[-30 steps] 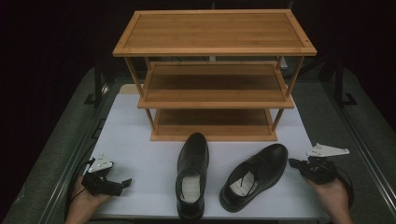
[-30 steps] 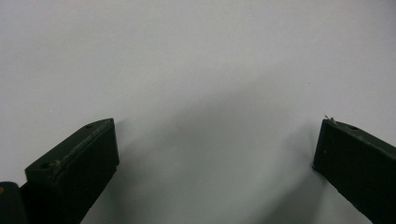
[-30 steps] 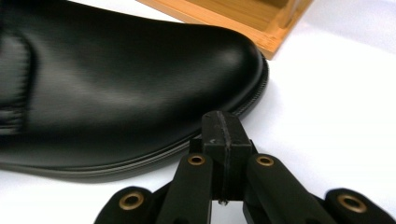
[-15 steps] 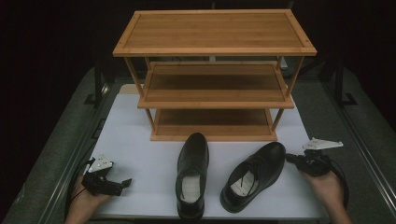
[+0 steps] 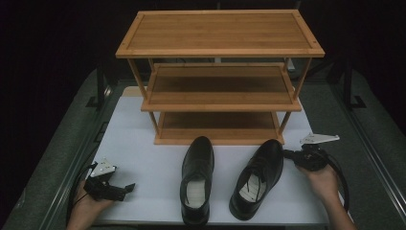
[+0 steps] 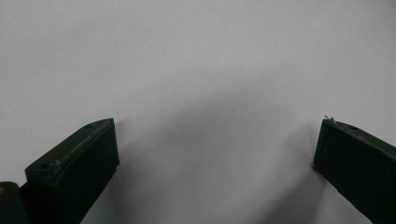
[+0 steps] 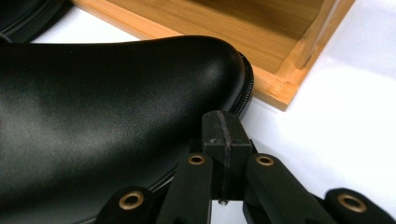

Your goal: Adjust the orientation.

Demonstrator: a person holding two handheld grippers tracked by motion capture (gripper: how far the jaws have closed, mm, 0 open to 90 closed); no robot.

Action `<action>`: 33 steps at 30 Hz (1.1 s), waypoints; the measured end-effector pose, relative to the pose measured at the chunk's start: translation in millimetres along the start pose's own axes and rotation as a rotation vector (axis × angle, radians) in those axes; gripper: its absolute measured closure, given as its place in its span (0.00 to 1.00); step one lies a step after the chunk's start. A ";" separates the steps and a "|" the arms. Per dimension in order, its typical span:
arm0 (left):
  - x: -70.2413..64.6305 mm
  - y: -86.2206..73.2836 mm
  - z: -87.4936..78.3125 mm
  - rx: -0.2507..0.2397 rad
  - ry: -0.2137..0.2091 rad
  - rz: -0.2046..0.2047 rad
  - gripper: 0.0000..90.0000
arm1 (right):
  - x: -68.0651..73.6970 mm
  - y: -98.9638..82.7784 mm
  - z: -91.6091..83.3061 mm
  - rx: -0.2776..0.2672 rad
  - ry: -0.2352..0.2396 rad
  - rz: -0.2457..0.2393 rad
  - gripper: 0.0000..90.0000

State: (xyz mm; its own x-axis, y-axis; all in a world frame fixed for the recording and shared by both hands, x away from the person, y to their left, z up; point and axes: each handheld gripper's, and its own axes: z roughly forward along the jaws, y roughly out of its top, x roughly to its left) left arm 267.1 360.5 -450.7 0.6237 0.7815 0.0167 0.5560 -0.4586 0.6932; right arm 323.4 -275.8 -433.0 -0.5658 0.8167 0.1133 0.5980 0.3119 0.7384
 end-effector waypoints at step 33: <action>0.1 0.0 0.0 0.000 -0.001 0.000 0.00 | 16.9 42.0 46.0 -0.030 0.108 -0.038 1.00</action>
State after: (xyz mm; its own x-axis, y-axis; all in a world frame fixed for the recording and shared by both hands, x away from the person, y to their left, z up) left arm 267.1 360.5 -450.7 0.6240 0.7813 0.0159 0.5564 -0.4584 0.6930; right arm 365.1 -226.6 -430.7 -0.6465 0.7470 0.1548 0.5588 0.3255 0.7628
